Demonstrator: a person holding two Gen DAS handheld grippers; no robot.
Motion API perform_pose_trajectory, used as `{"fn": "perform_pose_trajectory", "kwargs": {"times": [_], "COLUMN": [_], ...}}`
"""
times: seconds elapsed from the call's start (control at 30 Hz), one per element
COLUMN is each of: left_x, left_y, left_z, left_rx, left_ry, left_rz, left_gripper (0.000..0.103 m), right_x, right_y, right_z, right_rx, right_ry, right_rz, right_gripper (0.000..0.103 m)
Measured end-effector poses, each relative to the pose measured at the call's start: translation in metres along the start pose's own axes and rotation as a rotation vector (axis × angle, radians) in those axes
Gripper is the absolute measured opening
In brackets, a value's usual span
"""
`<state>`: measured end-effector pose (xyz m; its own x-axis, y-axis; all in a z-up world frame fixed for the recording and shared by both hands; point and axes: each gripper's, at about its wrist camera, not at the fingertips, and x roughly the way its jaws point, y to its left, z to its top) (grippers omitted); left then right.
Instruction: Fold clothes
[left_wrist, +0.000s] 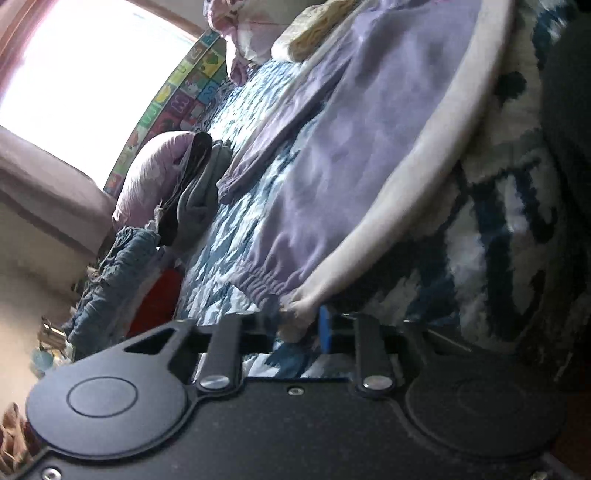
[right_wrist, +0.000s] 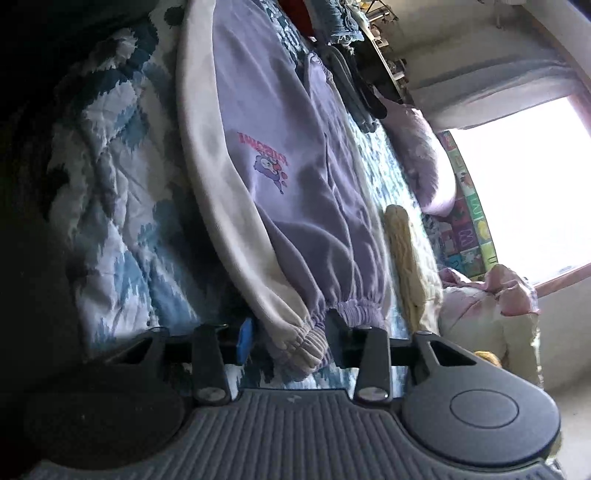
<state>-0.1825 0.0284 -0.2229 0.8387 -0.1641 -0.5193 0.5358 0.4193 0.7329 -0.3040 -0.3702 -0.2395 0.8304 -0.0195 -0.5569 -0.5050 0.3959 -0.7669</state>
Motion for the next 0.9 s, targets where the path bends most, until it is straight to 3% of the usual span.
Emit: {"fn": "perform_pose_trajectory", "kwargs": {"times": [0.03,0.17,0.27,0.57,0.9], "left_x": [0.0,0.001,0.008,0.059,0.134], "left_y": [0.003,0.03,0.05,0.109,0.147], "left_z": [0.002,0.013,0.024,0.064,0.101], "left_rx": [-0.02,-0.156,-0.249,-0.434,-0.499], "left_ry": [0.001,-0.022,-0.037,-0.073,-0.023], "left_rz": [-0.007,-0.024,-0.026,-0.021,-0.045], "left_gripper": [0.016,0.014,0.013,0.011,0.01], "right_x": [0.0,0.0,0.0,0.023,0.078], "right_y": [-0.002,-0.029,-0.056,-0.126,-0.181], "right_z": [0.0,0.002,0.005,-0.001,-0.02], "right_rx": [0.015,0.172,0.303,0.527,0.697], "right_ry": [0.003,-0.003,-0.008,0.001,0.053], "right_rz": [0.018,0.076,0.102,0.131,0.127], "right_gripper": [0.018,0.012,0.01,0.008,0.007]}}
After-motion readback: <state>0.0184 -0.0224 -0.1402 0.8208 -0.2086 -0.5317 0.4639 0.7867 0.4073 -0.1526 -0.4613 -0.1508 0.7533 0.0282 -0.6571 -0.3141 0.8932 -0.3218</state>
